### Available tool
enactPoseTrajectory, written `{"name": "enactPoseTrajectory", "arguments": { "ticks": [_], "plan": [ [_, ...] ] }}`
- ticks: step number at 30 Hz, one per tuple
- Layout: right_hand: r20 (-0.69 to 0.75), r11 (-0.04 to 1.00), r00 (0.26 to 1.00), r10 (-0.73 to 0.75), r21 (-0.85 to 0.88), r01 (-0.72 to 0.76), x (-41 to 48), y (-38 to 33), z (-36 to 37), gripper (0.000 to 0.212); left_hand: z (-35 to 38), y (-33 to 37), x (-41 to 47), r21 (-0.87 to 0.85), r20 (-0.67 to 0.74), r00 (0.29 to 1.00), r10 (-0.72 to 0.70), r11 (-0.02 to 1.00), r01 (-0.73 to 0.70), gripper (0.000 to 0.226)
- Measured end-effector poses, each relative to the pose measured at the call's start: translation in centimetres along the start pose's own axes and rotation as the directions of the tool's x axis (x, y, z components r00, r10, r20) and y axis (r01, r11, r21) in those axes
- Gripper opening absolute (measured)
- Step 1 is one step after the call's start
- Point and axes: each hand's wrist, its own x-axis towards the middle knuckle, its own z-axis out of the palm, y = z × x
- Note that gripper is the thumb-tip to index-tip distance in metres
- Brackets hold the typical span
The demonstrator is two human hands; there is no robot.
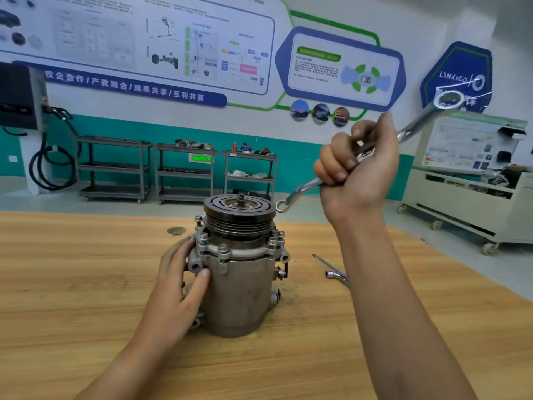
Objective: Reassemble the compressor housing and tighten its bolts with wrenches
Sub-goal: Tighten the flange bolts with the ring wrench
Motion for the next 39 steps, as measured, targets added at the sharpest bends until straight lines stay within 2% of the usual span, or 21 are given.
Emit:
{"name": "enactPoseTrajectory", "arguments": {
  "ticks": [3,5,9,15,20,23,26,30,32,35,37,39],
  "plan": [
    [-0.124,0.965,0.959,0.257,-0.019,-0.261,2.0,1.2,-2.9,0.046,0.6,-0.1,-0.4,-0.002,-0.035,0.999,0.037,0.999,-0.038,0.053],
    [-0.226,0.934,0.906,0.358,0.073,-0.351,2.5,2.1,-4.9,0.047,0.6,-0.4,-0.4,0.008,-0.045,0.998,0.053,0.999,-0.053,0.053],
    [-0.291,0.888,0.849,0.441,0.278,-0.365,3.0,3.6,-7.6,0.048,0.6,-0.7,0.0,-0.005,-0.047,0.998,0.036,0.999,-0.036,0.048],
    [-0.252,0.833,0.806,0.536,0.316,-0.455,4.5,5.2,-8.7,0.049,1.0,-0.7,-0.2,-0.042,-0.073,0.997,0.023,0.999,-0.026,0.051],
    [-0.215,0.709,0.703,0.678,0.444,-0.548,4.6,7.0,-10.3,0.06,1.1,-0.6,-0.3,-0.084,-0.084,0.996,0.026,0.996,-0.033,0.05],
    [-0.226,0.652,0.659,0.717,0.551,-0.521,3.8,7.7,-11.5,0.056,1.1,-0.7,-0.2,-0.081,-0.079,0.997,0.023,0.996,-0.03,0.051],
    [-0.247,0.658,0.656,0.713,0.561,-0.503,3.5,7.6,-11.9,0.058,1.1,-0.7,-0.1,-0.072,-0.083,0.996,0.021,0.997,-0.027,0.052],
    [-0.348,0.744,0.693,0.631,0.522,-0.416,2.6,6.6,-12.1,0.045,1.0,-0.7,-0.1,-0.078,-0.072,0.997,0.016,0.997,-0.022,0.052],
    [-0.408,0.808,0.731,0.548,0.485,-0.335,1.7,6.2,-11.9,0.045,1.0,-0.7,-0.1,-0.075,-0.075,0.997,0.013,0.997,-0.019,0.052],
    [-0.496,0.922,0.798,0.343,0.34,-0.185,-0.1,5.3,-11.1,0.044,0.9,-0.4,-0.2,-0.071,-0.073,0.997,0.014,0.997,-0.019,0.052],
    [-0.48,0.964,0.847,0.228,0.232,-0.128,-2.0,4.3,-10.5,0.048,0.8,-0.3,-0.2,-0.062,-0.059,0.998,0.006,0.998,-0.01,0.051],
    [-0.392,0.987,0.908,0.149,0.118,-0.11,-4.0,3.4,-10.0,0.046,0.8,-0.2,-0.2,-0.048,-0.047,0.999,0.001,0.999,-0.004,0.051]
  ]
}}
